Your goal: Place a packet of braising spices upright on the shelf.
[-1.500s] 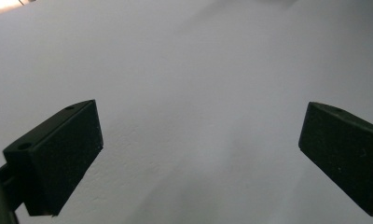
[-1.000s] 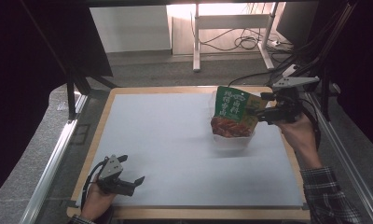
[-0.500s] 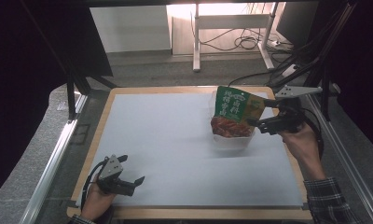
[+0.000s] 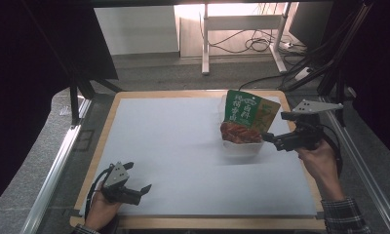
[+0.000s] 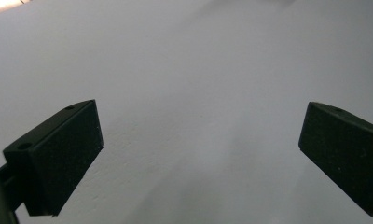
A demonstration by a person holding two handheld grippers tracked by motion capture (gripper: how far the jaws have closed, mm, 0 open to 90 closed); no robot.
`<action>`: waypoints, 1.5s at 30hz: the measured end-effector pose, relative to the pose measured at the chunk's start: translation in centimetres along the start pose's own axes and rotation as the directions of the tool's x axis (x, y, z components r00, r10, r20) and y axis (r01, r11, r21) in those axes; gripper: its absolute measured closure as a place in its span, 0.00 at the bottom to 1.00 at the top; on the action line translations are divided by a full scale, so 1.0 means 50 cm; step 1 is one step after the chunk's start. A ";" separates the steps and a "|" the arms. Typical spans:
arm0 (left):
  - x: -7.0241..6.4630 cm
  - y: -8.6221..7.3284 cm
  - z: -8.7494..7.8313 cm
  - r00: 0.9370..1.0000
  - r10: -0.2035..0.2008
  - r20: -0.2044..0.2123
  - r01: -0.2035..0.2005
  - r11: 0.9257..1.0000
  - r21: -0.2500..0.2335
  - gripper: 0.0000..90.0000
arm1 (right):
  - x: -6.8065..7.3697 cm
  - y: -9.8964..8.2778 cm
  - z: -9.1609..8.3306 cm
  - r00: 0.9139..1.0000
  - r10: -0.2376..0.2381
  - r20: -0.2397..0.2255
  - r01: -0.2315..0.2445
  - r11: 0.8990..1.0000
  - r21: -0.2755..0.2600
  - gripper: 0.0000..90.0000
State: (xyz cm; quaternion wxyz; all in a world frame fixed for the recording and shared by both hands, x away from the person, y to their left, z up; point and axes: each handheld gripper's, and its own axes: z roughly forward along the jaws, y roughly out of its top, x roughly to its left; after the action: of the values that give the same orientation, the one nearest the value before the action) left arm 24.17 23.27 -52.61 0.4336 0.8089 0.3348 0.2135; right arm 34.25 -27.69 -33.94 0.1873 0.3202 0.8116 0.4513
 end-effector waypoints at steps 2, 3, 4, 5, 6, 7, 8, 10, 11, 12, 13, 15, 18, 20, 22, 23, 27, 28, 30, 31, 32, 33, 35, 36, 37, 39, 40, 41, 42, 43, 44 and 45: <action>0.000 0.000 0.000 1.000 -0.002 0.001 0.002 1.000 -0.001 0.00 | 0.001 -0.006 -0.002 1.000 -0.001 0.002 0.001 1.000 0.005 0.00; 0.000 0.000 0.000 1.000 -0.001 0.001 0.001 1.000 0.000 0.00 | 0.002 -0.010 -0.003 1.000 -0.002 0.003 0.002 1.000 0.009 0.00; 0.000 0.000 0.000 1.000 -0.001 0.001 0.001 1.000 0.000 0.00 | 0.004 -0.016 -0.005 1.000 -0.005 0.002 0.005 1.000 0.012 0.00; 0.000 0.000 0.000 1.000 -0.001 0.001 0.001 1.000 0.000 0.00 | 0.005 -0.019 -0.006 1.000 -0.004 0.002 0.004 1.000 0.010 0.00; 0.000 0.000 0.000 1.000 -0.001 0.002 0.001 1.000 0.000 0.00 | 0.006 -0.022 -0.007 1.000 -0.005 0.002 0.005 1.000 0.007 0.00; 0.000 0.000 0.000 1.000 -0.001 0.002 0.001 1.000 0.001 0.00 | 0.006 -0.022 -0.007 1.000 -0.005 0.002 0.005 1.000 0.007 0.00; -0.001 0.000 0.001 1.000 -0.001 0.003 0.001 1.000 0.001 0.00 | 0.009 -0.028 -0.009 1.000 -0.003 0.001 0.003 1.000 0.004 0.00; -0.001 0.000 0.001 1.000 -0.001 0.003 0.001 1.000 0.001 0.00 | 0.010 -0.031 -0.010 1.000 -0.001 -0.001 0.001 1.000 0.001 0.00; -0.001 0.000 0.001 1.000 -0.003 0.003 0.003 1.000 -0.001 0.00 | 0.011 -0.035 -0.011 1.000 0.001 -0.003 -0.001 1.000 -0.002 0.00; -0.001 0.000 0.001 1.000 -0.003 0.002 0.003 1.000 0.000 0.00 | 0.015 -0.042 -0.012 1.000 0.008 -0.006 -0.008 1.000 -0.001 0.00; -0.001 0.000 0.001 1.000 -0.003 0.002 0.003 1.000 0.000 0.00 | 0.015 -0.042 -0.012 1.000 0.008 -0.006 -0.008 1.000 -0.001 0.00; -0.001 0.000 0.001 1.000 -0.002 0.002 0.002 1.000 -0.001 0.00 | 0.018 -0.049 -0.013 1.000 0.010 -0.005 -0.010 1.000 -0.001 0.00; -0.002 0.000 0.002 1.000 -0.002 0.002 0.002 1.000 0.000 0.00 | 0.025 -0.063 -0.016 1.000 0.026 0.003 -0.026 1.000 -0.002 0.00; -0.002 0.000 0.002 1.000 -0.002 0.002 0.002 1.000 0.001 0.00 | 0.026 -0.066 -0.016 1.000 0.029 0.004 -0.029 1.000 -0.006 0.00; -0.002 0.000 0.002 1.000 -0.001 0.003 0.001 1.000 0.002 0.00 | 0.030 -0.073 -0.017 0.999 0.031 0.013 -0.031 0.999 -0.008 0.00; -0.002 0.000 0.002 1.000 -0.001 0.003 0.001 1.000 0.002 0.00 | 0.032 -0.076 -0.017 0.999 0.029 0.018 -0.029 1.000 -0.010 0.00; -0.002 0.000 0.002 1.000 -0.005 0.005 0.005 1.000 0.001 0.00 | 0.038 -0.090 -0.016 0.999 0.030 0.024 -0.030 0.999 -0.012 0.00; -0.002 0.000 0.002 1.000 0.000 0.004 0.000 1.000 0.005 0.00 | 0.040 -0.094 -0.015 0.999 0.030 0.026 -0.030 1.000 -0.009 0.00; -0.002 0.000 0.002 1.000 0.000 0.005 0.000 1.000 0.005 0.00 | 0.045 -0.104 -0.012 0.999 0.029 0.028 -0.029 1.000 -0.003 0.00; -0.002 0.000 0.002 1.000 0.000 0.005 0.000 1.000 0.005 0.00 | 0.045 -0.104 -0.012 0.999 0.029 0.028 -0.029 1.000 -0.003 0.00; -0.001 0.000 0.002 1.000 0.002 0.004 -0.002 1.000 0.006 0.00 | 0.047 -0.108 -0.011 0.999 0.032 0.026 -0.032 0.999 -0.001 0.00; -0.002 0.000 0.003 1.000 -0.006 0.004 0.006 1.000 0.000 0.00 | 0.048 -0.112 -0.010 0.999 0.034 0.023 -0.034 0.999 0.002 0.00; -0.002 0.000 0.003 1.000 -0.005 0.003 0.005 1.000 0.000 0.00 | 0.053 -0.122 -0.007 0.999 0.043 0.012 -0.043 0.999 -0.002 0.00; -0.002 -0.001 0.003 1.000 -0.005 0.003 0.005 1.000 0.000 0.00 | 0.055 -0.126 -0.007 0.999 0.042 0.010 -0.042 0.999 -0.003 0.00; -0.002 -0.001 0.003 1.000 -0.005 0.003 0.005 1.000 0.000 0.00 | 0.055 -0.126 -0.007 0.999 0.042 0.010 -0.042 0.999 -0.003 0.00; -0.002 0.000 0.003 1.000 -0.002 0.005 0.002 1.000 0.003 0.00 | 0.059 -0.132 -0.007 0.999 0.043 0.004 -0.043 0.999 -0.008 0.00; -0.002 0.000 0.003 1.000 -0.002 0.005 0.002 1.000 0.003 0.00 | 0.061 -0.134 -0.006 0.999 0.044 0.000 -0.044 0.999 -0.011 0.00; -0.002 0.000 0.003 1.000 -0.001 0.005 0.001 1.000 0.003 0.00 | 0.063 -0.137 -0.007 0.999 0.043 -0.001 -0.043 0.999 -0.013 0.00; -0.002 0.000 0.003 1.000 -0.001 0.005 0.001 1.000 0.003 0.00 | 0.066 -0.143 -0.006 0.999 0.044 -0.003 -0.044 0.999 -0.018 0.00; -0.002 0.000 0.003 1.000 -0.001 0.005 0.001 1.000 0.003 0.00 | 0.066 -0.143 -0.006 0.999 0.044 -0.003 -0.044 0.999 -0.018 0.00; -0.002 -0.001 0.003 1.000 -0.002 0.005 0.002 1.000 0.003 0.00 | 0.070 -0.151 -0.006 0.999 0.042 -0.002 -0.042 0.999 -0.020 0.00; -0.002 -0.001 0.003 1.000 -0.002 0.005 0.002 1.000 0.003 0.00 | 0.070 -0.151 -0.006 0.999 0.042 -0.002 -0.042 0.999 -0.020 0.00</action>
State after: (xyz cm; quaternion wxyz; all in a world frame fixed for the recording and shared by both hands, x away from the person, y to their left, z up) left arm 24.19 23.14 -52.71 0.4335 0.8096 0.3350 0.2108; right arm 28.90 -28.38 -40.27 0.1803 0.3350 0.8002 0.4636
